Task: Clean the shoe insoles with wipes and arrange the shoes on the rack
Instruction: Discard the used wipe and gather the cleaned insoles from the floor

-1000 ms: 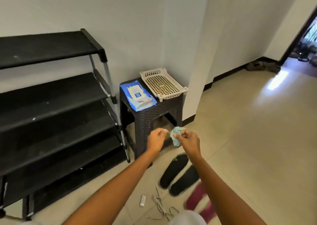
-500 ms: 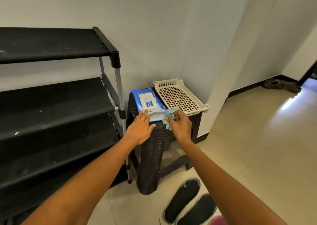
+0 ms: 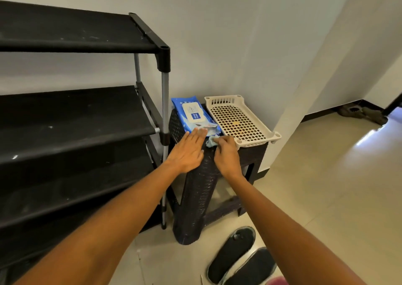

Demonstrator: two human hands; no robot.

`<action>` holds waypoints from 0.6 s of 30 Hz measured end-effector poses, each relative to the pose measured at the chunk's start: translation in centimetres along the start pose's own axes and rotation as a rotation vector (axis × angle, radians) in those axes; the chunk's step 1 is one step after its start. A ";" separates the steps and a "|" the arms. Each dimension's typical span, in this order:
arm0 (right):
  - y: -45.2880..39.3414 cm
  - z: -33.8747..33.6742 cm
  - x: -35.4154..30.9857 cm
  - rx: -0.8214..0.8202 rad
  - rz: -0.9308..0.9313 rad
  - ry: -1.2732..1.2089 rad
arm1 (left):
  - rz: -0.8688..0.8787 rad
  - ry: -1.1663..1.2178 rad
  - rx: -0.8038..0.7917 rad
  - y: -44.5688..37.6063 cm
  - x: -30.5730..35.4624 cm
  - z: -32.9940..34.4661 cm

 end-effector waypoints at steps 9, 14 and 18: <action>1.3 1.5 1.4 -0.282 -0.143 0.255 | 0.101 -0.036 -0.002 0.9 0.9 0.0; 0.7 1.3 0.6 -0.361 -0.103 0.173 | 0.202 -0.065 -0.024 2.9 1.5 0.2; 0.8 0.1 0.7 -0.237 -0.072 0.063 | 0.165 -0.177 -0.162 3.0 1.0 0.8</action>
Point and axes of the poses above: each hand's wrist, its own y-axis away from the middle knuckle, its own z-axis out of the palm, x = y × z, the point moved 3 cm from there along -y, towards the middle knuckle, and after that the axes turned 14 degrees about x, right-handed, at the moved point
